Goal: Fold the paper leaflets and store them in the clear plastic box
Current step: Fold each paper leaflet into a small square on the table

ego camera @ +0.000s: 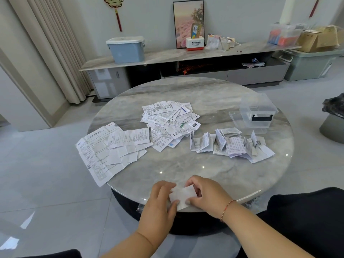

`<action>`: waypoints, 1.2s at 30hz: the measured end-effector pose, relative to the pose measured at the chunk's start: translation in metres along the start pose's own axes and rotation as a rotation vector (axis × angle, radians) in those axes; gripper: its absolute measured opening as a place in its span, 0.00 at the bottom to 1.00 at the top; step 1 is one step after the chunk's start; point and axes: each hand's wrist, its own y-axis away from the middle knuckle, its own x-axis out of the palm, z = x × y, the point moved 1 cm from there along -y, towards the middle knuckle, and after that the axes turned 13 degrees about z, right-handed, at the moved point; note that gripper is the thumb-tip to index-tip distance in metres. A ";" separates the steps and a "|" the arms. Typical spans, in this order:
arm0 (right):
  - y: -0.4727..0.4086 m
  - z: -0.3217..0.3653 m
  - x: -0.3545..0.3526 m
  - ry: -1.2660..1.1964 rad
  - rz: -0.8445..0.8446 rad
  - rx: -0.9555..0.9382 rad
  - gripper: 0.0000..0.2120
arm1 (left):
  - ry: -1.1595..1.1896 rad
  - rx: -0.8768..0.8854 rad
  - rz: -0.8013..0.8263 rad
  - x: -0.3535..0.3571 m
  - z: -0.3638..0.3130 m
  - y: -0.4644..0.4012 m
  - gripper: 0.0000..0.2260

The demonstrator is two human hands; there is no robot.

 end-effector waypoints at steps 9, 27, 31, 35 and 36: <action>-0.005 -0.001 -0.003 0.102 -0.074 0.073 0.19 | -0.592 0.422 0.029 -0.008 0.015 -0.002 0.10; 0.005 -0.017 -0.039 -0.206 -0.341 0.022 0.10 | 0.099 -0.165 0.064 -0.026 -0.038 -0.071 0.07; 0.001 -0.042 -0.049 -0.270 -0.424 0.285 0.11 | 0.097 -0.286 0.169 -0.009 -0.030 -0.098 0.10; -0.002 -0.072 -0.066 -0.450 -0.551 0.513 0.07 | -0.009 -0.271 0.319 0.004 -0.019 -0.128 0.33; -0.004 -0.076 -0.070 -0.490 -0.580 0.532 0.07 | -0.086 -0.242 0.360 0.008 -0.018 -0.135 0.34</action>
